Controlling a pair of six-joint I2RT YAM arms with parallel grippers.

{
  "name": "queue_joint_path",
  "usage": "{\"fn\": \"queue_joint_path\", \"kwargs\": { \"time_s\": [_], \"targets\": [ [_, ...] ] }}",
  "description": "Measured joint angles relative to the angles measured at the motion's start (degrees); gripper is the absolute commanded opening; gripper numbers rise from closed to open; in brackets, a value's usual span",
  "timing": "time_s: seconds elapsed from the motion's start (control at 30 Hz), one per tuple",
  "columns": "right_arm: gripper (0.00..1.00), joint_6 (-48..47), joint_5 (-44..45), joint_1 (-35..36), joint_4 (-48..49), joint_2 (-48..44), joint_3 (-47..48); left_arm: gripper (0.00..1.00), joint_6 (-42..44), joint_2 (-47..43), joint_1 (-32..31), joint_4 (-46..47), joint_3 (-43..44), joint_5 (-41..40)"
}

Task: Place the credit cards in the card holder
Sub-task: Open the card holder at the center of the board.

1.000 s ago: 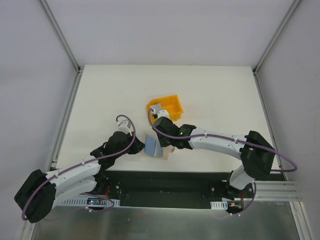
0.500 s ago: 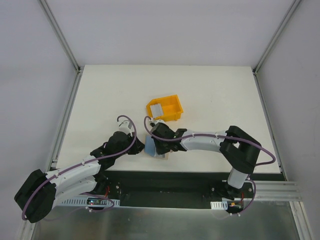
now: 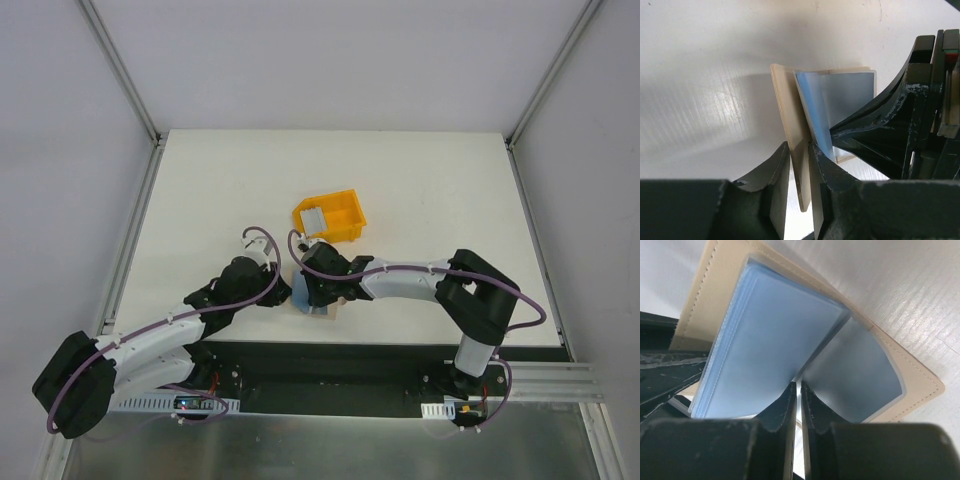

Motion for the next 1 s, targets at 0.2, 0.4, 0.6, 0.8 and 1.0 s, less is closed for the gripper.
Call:
{"fn": "queue_joint_path", "kwargs": {
  "time_s": [0.2, 0.4, 0.6, 0.8, 1.0],
  "targets": [
    [0.10, -0.3, -1.2, -0.3, 0.1, 0.0, 0.0, 0.22, 0.4, -0.2, 0.5, -0.2, 0.0, 0.0],
    [0.09, -0.3, -1.6, -0.4, 0.3, 0.1, 0.0, 0.19, 0.4, -2.1, 1.3, -0.2, 0.0, 0.0],
    [0.09, -0.3, -1.8, -0.5, 0.4, 0.2, 0.0, 0.11, 0.3, -2.1, 2.0, -0.2, 0.0, 0.2],
    [0.09, -0.4, -1.9, -0.5, 0.4, 0.2, 0.0, 0.05, 0.1, -2.6, 2.8, -0.2, 0.0, 1.0],
    [0.09, -0.4, -1.9, -0.5, 0.4, 0.2, 0.0, 0.00, -0.2, -2.8, 3.2, -0.2, 0.0, 1.4]
  ]
}}
